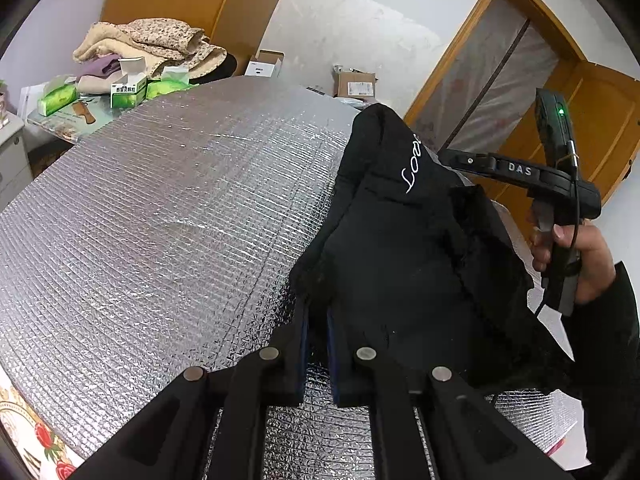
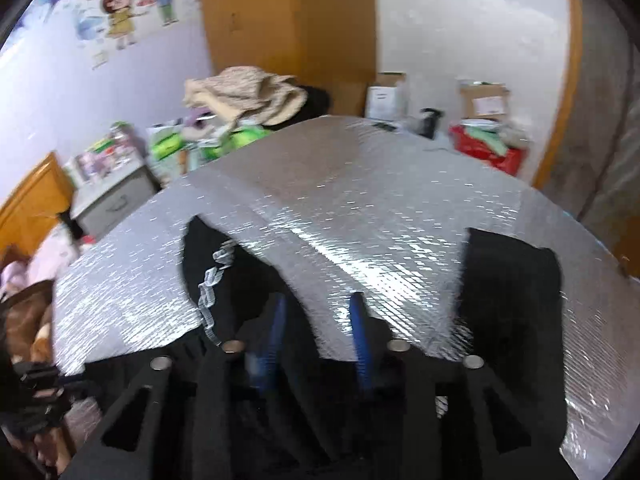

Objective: Fold clothes

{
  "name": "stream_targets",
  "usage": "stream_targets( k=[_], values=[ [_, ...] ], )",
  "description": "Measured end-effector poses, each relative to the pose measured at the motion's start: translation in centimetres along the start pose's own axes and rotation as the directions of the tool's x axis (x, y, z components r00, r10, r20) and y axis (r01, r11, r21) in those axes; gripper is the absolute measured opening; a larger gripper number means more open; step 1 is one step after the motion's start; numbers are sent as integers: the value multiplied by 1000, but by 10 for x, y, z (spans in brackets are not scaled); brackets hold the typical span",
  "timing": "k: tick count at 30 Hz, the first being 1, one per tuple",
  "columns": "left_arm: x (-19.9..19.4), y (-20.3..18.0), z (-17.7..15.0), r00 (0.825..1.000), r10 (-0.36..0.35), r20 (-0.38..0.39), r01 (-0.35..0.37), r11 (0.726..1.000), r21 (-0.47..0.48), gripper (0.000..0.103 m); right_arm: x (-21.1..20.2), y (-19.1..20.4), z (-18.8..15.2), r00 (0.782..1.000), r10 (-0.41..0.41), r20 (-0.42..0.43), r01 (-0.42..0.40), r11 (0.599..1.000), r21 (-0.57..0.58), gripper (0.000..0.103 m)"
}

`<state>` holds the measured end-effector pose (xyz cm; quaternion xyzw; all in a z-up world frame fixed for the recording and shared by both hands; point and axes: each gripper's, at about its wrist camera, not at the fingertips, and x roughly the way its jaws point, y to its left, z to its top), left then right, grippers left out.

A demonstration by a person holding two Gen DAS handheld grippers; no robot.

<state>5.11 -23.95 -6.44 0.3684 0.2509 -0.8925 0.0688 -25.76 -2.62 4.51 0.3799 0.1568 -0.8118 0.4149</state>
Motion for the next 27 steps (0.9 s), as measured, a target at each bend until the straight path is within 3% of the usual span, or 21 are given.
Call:
stream_targets(
  k=[4, 8, 15, 23, 25, 27],
  values=[
    [0, 5, -1, 1000, 2, -3, -2, 1000, -8, 8, 16, -2, -1, 996, 53, -73, -58, 996, -66, 38],
    [-1, 10, -3, 1000, 4, -5, -5, 1000, -19, 8, 57, -9, -9, 973, 120, -198, -133, 990, -54, 38],
    [0, 17, -5, 1000, 7, -15, -7, 1000, -29, 9, 79, 22, -22, 967, 77, -243, -134, 965, -227, 38],
    [2, 19, -4, 1000, 1, -18, -2, 1000, -29, 9, 68, -26, -17, 958, 193, -213, -211, 975, -69, 39],
    [4, 18, -3, 1000, 3, -20, -3, 1000, -28, 9, 64, -37, -21, 957, 179, -228, -197, 979, -58, 39],
    [5, 18, -2, 1000, 4, -21, -5, 1000, -27, 9, 67, -36, -29, 943, 178, -281, -205, 977, -67, 39]
  ],
)
